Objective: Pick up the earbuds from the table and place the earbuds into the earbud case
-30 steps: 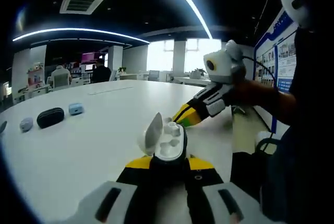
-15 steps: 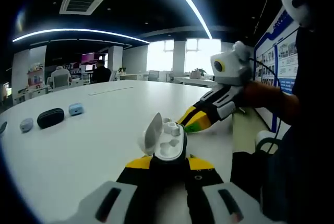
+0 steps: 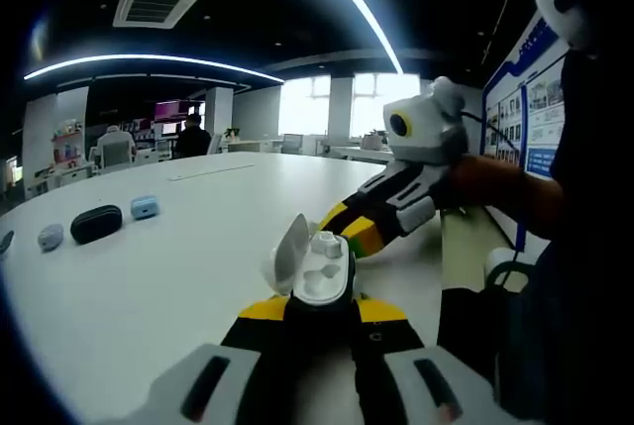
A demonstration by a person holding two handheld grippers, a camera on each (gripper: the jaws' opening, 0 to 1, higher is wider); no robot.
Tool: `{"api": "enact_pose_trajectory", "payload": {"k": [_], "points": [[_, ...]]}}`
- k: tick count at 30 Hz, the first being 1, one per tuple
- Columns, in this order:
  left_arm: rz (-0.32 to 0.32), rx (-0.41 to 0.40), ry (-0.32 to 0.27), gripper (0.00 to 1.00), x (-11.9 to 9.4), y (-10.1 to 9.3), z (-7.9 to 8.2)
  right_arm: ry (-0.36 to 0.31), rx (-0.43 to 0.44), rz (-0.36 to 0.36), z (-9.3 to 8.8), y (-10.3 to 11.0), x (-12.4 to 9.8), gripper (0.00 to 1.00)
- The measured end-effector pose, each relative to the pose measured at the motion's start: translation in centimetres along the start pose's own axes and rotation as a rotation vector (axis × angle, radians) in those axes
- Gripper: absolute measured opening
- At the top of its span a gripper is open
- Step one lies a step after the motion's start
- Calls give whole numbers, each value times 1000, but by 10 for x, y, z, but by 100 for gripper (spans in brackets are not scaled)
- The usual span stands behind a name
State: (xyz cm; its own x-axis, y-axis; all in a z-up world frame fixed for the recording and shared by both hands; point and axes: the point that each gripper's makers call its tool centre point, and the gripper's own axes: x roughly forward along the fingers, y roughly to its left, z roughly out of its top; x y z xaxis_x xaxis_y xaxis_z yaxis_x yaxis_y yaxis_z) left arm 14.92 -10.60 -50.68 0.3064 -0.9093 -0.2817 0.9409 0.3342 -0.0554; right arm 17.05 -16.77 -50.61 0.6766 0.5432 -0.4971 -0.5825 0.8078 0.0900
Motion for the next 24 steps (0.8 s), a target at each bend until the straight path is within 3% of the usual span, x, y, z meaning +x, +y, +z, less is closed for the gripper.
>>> {"api": "enact_pose_trajectory", "payload": {"k": [6,10,13,19,24], "points": [[-2,-3,-1,24,0,0,0,-10,-74,8,3,-11,1,21],[-1,-4,-1,24,0,1,0,-75,-130,30,22,-10,-7,21],[-1,-4,-1,24,0,1,0,-100,-242,35,33,-19,-13,23],[-1,-2,-1,24,0,1,0,-65,-313,98,27,-31,-9,29],[1,0,-1,24,0,1,0,-60,-342,190,22,-26,0,30]]}}
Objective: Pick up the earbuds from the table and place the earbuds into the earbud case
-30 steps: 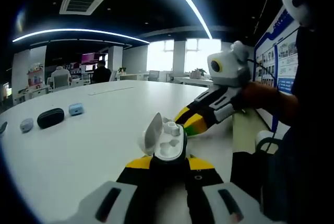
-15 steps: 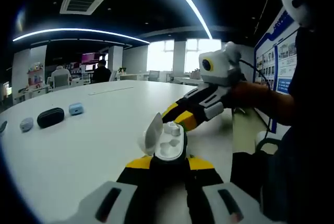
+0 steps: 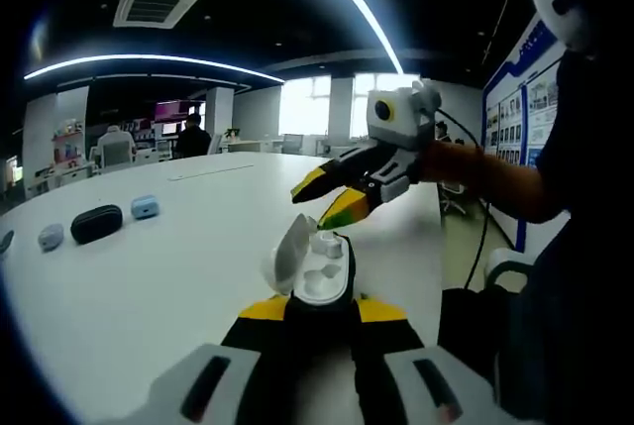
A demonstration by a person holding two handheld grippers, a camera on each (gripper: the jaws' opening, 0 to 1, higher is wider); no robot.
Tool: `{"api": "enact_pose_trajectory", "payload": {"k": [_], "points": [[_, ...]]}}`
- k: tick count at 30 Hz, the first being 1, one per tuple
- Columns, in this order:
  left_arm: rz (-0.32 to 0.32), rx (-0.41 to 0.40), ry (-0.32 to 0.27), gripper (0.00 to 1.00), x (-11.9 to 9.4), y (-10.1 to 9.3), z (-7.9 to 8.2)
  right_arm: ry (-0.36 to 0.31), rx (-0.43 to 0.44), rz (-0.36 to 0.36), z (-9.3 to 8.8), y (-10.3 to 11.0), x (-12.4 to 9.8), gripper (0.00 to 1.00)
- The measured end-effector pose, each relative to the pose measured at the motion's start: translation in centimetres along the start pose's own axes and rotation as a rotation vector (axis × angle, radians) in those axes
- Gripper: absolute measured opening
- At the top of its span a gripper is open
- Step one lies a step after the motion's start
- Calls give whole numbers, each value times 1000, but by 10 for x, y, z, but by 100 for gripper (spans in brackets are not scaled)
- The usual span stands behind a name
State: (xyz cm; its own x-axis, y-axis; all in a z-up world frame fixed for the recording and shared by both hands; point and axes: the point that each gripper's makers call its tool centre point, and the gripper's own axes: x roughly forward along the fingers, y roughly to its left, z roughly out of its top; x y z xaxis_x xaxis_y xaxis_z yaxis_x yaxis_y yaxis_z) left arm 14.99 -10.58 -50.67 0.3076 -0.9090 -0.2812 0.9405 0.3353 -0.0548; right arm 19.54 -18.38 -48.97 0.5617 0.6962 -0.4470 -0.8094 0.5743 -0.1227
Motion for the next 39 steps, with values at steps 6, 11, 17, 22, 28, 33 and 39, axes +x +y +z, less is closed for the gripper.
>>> {"api": "enact_pose_trajectory", "payload": {"k": [6,11,17,22,28,33,39], "points": [[3,0,1,24,0,0,0,19,20,35,-10,5,2,27],[3,0,1,24,-1,0,0,35,19,33,-16,11,-4,27],[5,0,1,24,-1,0,0,61,-34,10,-21,17,-9,25],[5,-1,1,24,-1,0,0,44,-100,-13,-21,9,-5,23],[4,-2,1,24,-1,0,0,10,-71,20,-24,8,-5,18],[3,-5,0,24,0,0,0,-21,-64,17,-24,7,-4,16],[3,-5,0,24,0,1,0,-37,-32,-16,-21,4,-4,14]]}}
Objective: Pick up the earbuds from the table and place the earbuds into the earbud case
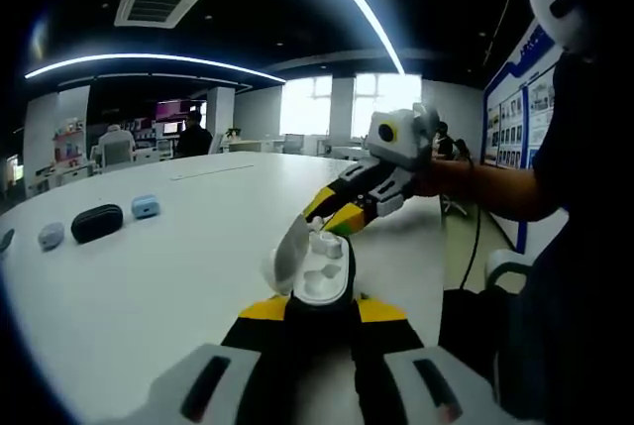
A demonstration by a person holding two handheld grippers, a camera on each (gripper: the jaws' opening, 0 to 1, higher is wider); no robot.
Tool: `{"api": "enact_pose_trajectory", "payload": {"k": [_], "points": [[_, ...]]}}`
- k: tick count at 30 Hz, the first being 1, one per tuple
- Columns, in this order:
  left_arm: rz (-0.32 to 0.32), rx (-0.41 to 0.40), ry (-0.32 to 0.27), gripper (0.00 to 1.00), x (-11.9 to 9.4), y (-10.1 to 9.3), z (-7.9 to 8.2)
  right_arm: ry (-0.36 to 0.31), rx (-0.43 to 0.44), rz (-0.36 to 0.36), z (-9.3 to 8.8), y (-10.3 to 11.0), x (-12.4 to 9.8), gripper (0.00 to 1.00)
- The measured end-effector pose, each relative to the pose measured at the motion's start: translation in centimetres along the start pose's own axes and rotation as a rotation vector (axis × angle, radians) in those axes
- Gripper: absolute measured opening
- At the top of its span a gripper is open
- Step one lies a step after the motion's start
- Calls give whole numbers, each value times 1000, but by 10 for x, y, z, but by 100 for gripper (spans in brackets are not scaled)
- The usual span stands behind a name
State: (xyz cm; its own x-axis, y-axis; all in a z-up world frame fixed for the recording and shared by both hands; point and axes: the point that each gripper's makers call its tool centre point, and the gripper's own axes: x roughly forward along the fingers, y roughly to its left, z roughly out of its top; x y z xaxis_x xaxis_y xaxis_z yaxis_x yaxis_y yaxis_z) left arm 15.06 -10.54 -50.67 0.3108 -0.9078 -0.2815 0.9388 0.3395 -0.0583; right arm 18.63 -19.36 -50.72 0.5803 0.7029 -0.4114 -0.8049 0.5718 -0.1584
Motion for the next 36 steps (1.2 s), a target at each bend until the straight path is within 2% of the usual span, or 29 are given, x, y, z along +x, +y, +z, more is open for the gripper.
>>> {"api": "enact_pose_trajectory", "payload": {"k": [9,14,18,27,36], "points": [[3,9,3,24,0,0,0,8,23,-20,4,1,-3,13],[4,14,7,24,0,0,0,4,36,-16,13,4,-8,13],[15,33,18,24,1,0,0,-31,81,20,31,16,-16,13],[21,56,43,24,2,-3,1,-37,102,69,58,36,-28,13],[56,131,92,25,5,-5,4,13,59,151,73,63,-23,13]]}}
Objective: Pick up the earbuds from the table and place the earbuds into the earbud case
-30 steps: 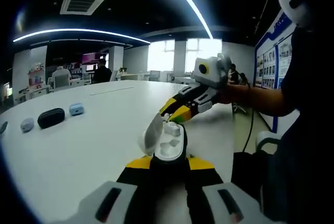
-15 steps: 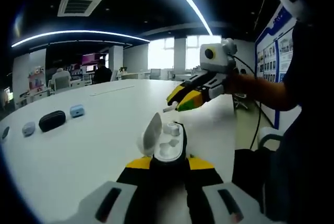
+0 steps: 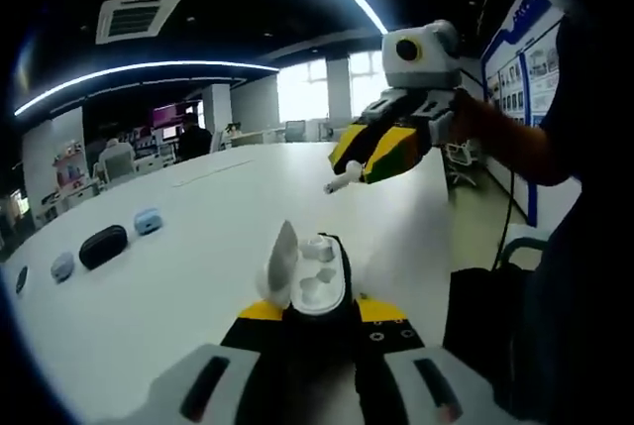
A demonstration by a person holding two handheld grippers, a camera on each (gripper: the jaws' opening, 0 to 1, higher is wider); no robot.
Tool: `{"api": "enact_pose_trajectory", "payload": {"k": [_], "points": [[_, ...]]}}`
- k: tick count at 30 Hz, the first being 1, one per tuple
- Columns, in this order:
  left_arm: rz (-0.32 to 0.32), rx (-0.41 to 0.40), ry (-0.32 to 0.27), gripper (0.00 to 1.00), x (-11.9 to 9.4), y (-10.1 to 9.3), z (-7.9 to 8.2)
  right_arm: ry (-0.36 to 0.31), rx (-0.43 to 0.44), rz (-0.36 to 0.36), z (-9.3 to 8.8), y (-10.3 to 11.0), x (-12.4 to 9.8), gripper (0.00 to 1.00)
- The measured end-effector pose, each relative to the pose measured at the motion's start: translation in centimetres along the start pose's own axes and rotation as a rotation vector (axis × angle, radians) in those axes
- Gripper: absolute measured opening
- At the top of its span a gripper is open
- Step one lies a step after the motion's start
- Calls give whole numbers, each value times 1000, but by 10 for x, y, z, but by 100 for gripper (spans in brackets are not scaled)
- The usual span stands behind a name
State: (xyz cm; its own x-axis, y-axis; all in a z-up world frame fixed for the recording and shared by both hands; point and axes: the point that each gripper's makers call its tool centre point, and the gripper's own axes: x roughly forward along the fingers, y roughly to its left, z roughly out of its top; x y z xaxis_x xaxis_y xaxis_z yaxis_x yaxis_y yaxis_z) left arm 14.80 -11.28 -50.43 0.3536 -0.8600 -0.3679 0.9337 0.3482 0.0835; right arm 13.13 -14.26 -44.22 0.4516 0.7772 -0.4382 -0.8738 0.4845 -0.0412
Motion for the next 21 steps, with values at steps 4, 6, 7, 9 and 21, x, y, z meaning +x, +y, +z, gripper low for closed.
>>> {"api": "enact_pose_trajectory", "payload": {"k": [4,6,7,9,21], "points": [[23,41,28,25,0,1,1,51,-22,60,0,14,7,13],[32,73,42,25,0,0,1,75,-31,78,0,18,11,13],[35,83,47,25,0,0,2,84,-41,83,1,18,13,13],[38,94,52,25,0,1,2,113,-56,92,0,18,16,13],[49,161,79,25,1,1,3,242,-146,156,1,21,30,13]]}}
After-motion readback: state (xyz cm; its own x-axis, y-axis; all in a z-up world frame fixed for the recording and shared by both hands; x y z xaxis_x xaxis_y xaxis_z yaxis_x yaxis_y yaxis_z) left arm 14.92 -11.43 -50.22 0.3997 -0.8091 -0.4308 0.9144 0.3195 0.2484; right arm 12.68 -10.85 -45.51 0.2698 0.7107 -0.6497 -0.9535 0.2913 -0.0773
